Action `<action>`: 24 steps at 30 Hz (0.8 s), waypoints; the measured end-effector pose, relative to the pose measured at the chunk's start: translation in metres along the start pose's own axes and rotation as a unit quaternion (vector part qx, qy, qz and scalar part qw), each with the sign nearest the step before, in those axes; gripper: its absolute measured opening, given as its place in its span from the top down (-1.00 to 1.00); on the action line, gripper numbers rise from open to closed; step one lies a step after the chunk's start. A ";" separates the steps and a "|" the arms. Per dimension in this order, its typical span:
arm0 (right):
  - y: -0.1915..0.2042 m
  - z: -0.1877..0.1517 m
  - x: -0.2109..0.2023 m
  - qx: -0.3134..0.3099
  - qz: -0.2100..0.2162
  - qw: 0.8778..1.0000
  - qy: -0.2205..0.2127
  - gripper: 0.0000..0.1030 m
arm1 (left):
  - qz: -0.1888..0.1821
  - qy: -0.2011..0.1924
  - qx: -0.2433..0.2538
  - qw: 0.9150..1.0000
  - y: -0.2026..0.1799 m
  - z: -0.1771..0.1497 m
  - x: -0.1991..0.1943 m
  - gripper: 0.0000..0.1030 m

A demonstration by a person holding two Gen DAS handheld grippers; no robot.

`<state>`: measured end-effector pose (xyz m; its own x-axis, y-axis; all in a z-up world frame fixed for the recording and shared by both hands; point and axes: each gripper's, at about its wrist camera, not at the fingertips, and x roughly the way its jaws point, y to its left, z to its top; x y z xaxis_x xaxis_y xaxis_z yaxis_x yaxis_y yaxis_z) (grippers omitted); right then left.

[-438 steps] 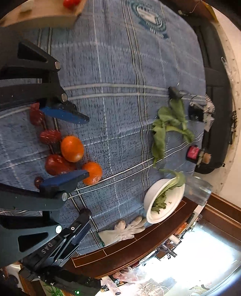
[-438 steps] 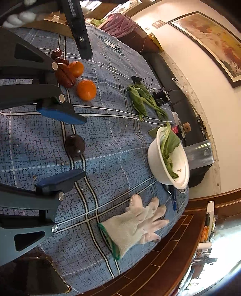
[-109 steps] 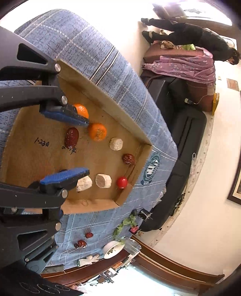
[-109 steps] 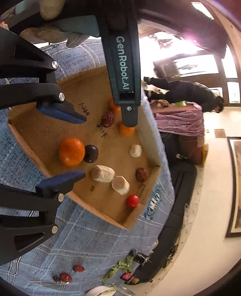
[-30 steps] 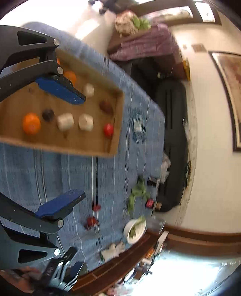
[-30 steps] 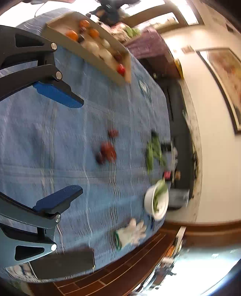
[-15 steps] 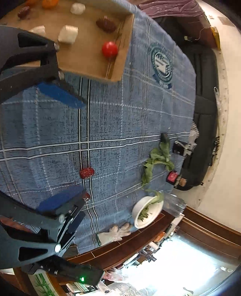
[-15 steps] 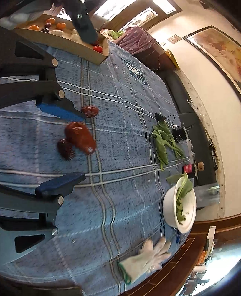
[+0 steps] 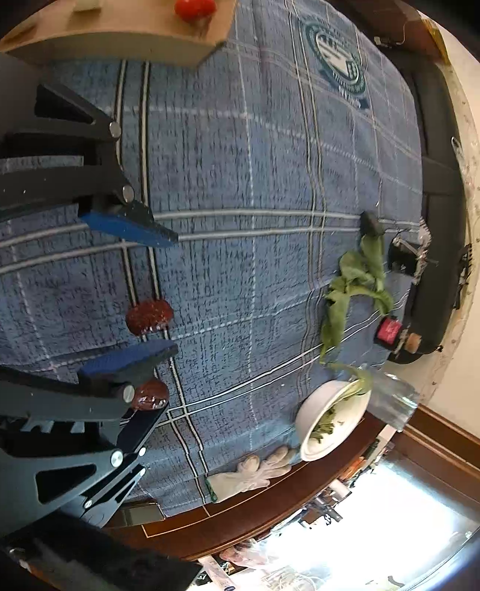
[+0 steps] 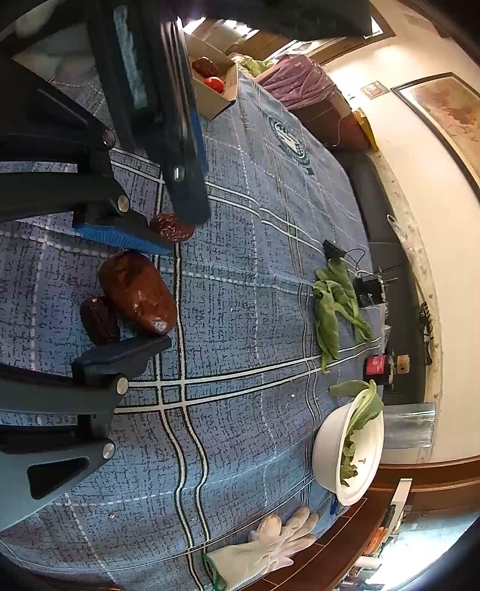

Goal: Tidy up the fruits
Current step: 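Grasp a small red date with the left tool while the right tool grasps a large date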

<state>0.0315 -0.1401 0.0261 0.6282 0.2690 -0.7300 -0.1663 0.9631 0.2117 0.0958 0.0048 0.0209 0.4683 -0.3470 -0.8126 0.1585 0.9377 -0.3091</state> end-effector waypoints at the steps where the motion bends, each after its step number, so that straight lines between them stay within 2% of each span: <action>1: -0.001 0.000 -0.002 -0.003 -0.004 1.000 -0.004 0.07 | 0.000 0.002 0.002 1.000 -0.002 0.000 0.002 0.11; 6: -0.006 -0.003 -0.011 -0.001 -0.017 1.000 -0.011 0.07 | 0.009 -0.006 0.029 1.000 -0.015 -0.005 0.009 0.17; 9: -0.012 -0.005 -0.012 0.014 -0.010 1.000 -0.007 0.07 | 0.013 -0.009 0.038 0.999 -0.019 -0.008 0.011 0.60; 15: -0.009 -0.005 -0.009 0.007 -0.011 1.000 -0.007 0.07 | 0.016 -0.022 0.019 0.999 -0.010 -0.012 0.002 0.61; 18: -0.009 -0.005 -0.011 0.008 -0.011 1.000 -0.012 0.07 | 0.012 -0.040 0.012 0.999 -0.004 -0.016 -0.024 0.61; 24: -0.004 -0.006 -0.018 0.001 -0.010 1.000 -0.029 0.08 | 0.020 -0.108 0.004 0.994 0.020 -0.045 -0.117 0.60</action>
<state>0.0167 -0.1486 0.0342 0.6748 0.2476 -0.6953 -0.1514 0.9685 0.1979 0.0055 0.0631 0.0876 0.6497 -0.2981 -0.6993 0.1422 0.9513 -0.2733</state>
